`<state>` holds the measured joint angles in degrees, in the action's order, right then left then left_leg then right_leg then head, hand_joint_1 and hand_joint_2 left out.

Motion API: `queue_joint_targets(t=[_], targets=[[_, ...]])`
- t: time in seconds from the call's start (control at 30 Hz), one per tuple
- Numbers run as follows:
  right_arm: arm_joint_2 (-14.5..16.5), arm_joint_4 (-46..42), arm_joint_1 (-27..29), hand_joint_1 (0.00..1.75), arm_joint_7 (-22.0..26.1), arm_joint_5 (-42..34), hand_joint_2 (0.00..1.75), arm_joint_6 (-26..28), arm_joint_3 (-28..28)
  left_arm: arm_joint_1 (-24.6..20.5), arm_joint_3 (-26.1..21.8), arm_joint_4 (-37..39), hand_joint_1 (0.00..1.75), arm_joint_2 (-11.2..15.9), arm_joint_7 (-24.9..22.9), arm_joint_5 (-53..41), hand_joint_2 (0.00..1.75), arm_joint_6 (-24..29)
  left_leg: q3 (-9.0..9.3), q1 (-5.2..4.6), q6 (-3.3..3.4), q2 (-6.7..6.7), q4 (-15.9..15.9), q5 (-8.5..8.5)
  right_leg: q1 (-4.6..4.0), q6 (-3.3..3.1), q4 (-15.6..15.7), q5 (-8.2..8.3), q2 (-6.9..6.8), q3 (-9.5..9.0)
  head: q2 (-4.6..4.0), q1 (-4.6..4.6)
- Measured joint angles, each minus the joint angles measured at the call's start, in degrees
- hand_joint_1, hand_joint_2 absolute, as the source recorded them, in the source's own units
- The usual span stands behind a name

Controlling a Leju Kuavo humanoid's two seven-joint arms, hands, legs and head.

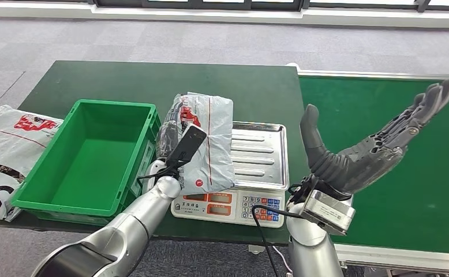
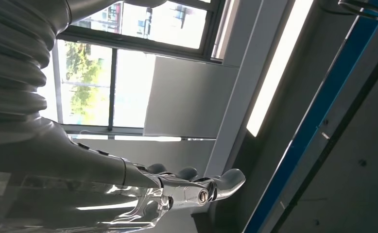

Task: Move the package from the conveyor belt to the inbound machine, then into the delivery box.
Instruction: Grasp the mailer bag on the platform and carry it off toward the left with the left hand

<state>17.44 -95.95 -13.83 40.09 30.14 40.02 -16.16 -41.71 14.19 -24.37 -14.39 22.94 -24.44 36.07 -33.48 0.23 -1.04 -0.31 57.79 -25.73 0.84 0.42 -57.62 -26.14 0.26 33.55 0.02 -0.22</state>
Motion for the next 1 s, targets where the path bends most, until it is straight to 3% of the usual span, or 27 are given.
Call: queue_joint_targets(t=[0.43, 0.7, 1.0], targets=[[0.0, 0.1, 0.0, 0.0, 0.0, 0.0, 1.75, 0.0, -0.1, 0.0, 0.0, 0.2, 0.0, -0.1, 0.1, -0.1, 1.75, -0.5, -0.02, 0.0, 0.0, 0.0, 0.0, 0.0, 0.0, 0.0, 0.0, 0.0, 0.0, 0.02, -0.01, 0.0], [0.0, 0.5, -0.1, 0.0, 0.0, -0.1, 1.75, 0.0, -0.1, 0.1, -1.5, 0.8, 0.0, -1.6, 1.7, -0.4, 1.75, -7.7, -0.04, 0.0, 0.0, -0.02, 0.0, 0.0, 0.02, 0.0, 0.0, 0.0, -0.01, 0.03, 0.0, 0.0], [0.0, 1.1, -0.2, 0.0, 0.0, 0.0, 1.75, 0.0, -0.8, 0.8, -1.3, 4.1, 0.0, -4.2, -7.1, -9.1, 1.75, -10.3, -0.06, -0.01, 0.01, -0.01, 0.0, -0.01, 0.01, 0.0, 0.0, 0.0, -0.01, 0.05, 0.0, 0.01]])
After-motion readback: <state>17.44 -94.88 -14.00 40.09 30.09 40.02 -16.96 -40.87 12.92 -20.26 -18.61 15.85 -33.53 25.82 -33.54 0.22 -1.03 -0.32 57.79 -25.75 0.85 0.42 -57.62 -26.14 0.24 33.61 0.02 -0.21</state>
